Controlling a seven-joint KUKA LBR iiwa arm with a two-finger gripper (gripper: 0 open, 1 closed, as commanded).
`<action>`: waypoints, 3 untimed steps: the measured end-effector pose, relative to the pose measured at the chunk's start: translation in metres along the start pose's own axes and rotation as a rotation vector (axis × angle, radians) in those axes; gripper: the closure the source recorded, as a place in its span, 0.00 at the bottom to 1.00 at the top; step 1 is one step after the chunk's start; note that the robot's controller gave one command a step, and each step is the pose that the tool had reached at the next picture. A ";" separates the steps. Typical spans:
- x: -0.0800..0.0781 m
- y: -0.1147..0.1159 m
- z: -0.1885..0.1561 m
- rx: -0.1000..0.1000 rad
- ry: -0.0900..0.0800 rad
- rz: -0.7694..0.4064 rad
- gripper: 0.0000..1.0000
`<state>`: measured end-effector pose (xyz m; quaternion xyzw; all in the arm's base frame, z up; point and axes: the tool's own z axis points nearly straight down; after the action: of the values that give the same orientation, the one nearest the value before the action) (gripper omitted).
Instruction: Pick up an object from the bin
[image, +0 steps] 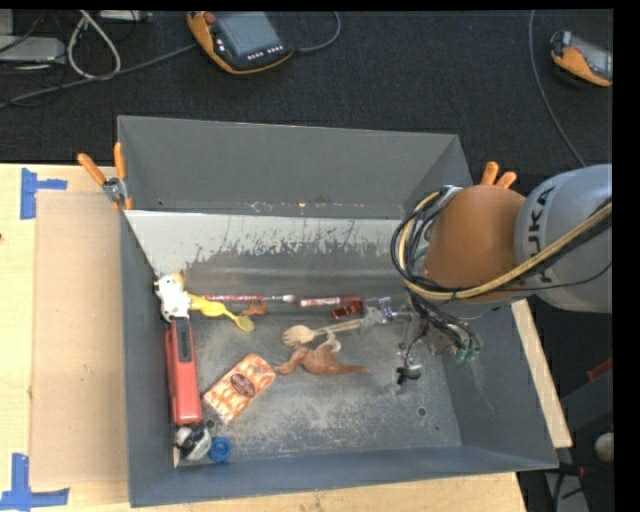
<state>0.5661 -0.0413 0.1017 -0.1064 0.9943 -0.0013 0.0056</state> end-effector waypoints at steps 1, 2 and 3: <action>-0.029 0.061 -0.056 -0.005 0.008 -0.022 0.00; -0.050 0.072 -0.058 -0.005 0.005 0.060 0.00; -0.060 0.088 -0.006 -0.004 0.004 -0.037 0.00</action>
Offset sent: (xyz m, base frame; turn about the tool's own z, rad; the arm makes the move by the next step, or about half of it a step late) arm 0.0514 0.0383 0.0219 0.2009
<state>0.6064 0.0580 0.1082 -0.1250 0.9922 0.0005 0.0036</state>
